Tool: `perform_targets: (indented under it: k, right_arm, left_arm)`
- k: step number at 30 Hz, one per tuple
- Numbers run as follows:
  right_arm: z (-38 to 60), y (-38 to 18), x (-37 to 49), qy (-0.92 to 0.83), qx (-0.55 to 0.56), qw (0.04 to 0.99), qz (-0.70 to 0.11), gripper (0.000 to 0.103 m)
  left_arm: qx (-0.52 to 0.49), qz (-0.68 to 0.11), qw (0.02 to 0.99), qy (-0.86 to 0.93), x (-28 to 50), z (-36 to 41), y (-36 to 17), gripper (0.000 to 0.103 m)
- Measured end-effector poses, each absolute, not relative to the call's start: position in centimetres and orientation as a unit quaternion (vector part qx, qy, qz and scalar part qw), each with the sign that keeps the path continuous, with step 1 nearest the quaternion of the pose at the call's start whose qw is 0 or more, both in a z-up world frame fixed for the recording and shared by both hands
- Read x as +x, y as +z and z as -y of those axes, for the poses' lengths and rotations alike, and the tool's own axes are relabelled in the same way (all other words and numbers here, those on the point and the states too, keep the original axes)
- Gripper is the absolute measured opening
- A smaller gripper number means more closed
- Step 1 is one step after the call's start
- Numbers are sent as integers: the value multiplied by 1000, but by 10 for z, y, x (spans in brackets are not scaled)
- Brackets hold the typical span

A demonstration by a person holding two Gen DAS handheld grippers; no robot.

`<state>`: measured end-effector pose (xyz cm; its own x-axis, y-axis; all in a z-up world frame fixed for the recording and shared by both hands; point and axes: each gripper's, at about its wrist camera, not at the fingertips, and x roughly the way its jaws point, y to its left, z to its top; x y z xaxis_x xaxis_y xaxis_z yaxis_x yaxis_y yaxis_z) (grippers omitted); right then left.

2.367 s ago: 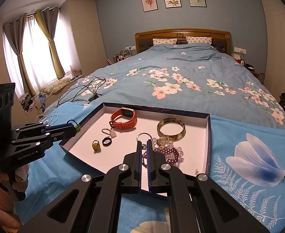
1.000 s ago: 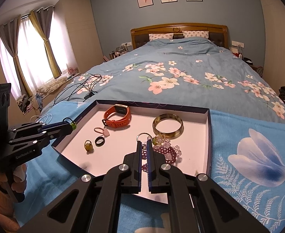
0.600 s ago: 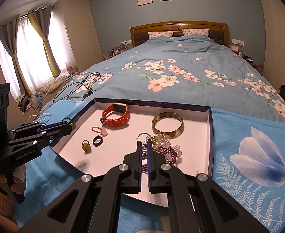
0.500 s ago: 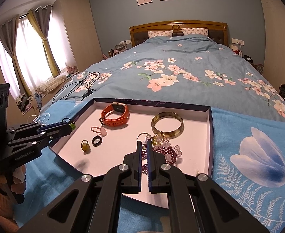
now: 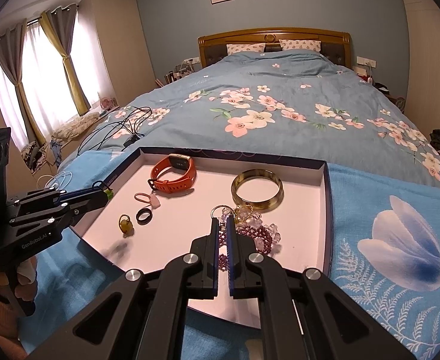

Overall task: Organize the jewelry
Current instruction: 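Release the silver ring into the box with the right tool while the left tool releases the green ring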

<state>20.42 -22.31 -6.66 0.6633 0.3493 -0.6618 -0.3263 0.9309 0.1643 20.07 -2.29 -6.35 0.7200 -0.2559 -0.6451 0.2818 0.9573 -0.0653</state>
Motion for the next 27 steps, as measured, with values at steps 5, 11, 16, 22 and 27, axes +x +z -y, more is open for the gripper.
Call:
perform_targets:
  k: [5, 11, 16, 22, 27]
  right_arm:
    - [222, -67, 206, 182, 14, 911, -370, 3]
    - [222, -68, 209, 180, 13, 910, -373, 3]
    - [220, -70, 211, 178, 9, 908, -378, 3]
    - [216, -74, 216, 174, 4, 906, -385, 3]
    - [214, -77, 218, 172, 0, 904, -392, 3]
  left_arm:
    - [20, -346, 927, -142, 202, 23, -65, 12]
    - [20, -350, 926, -138, 205, 23, -68, 12]
    - [23, -355, 925, -131, 208, 24, -72, 12]
    - [24, -362, 923, -126, 212, 25, -76, 12]
    - [24, -369, 921, -122, 216, 25, -81, 12]
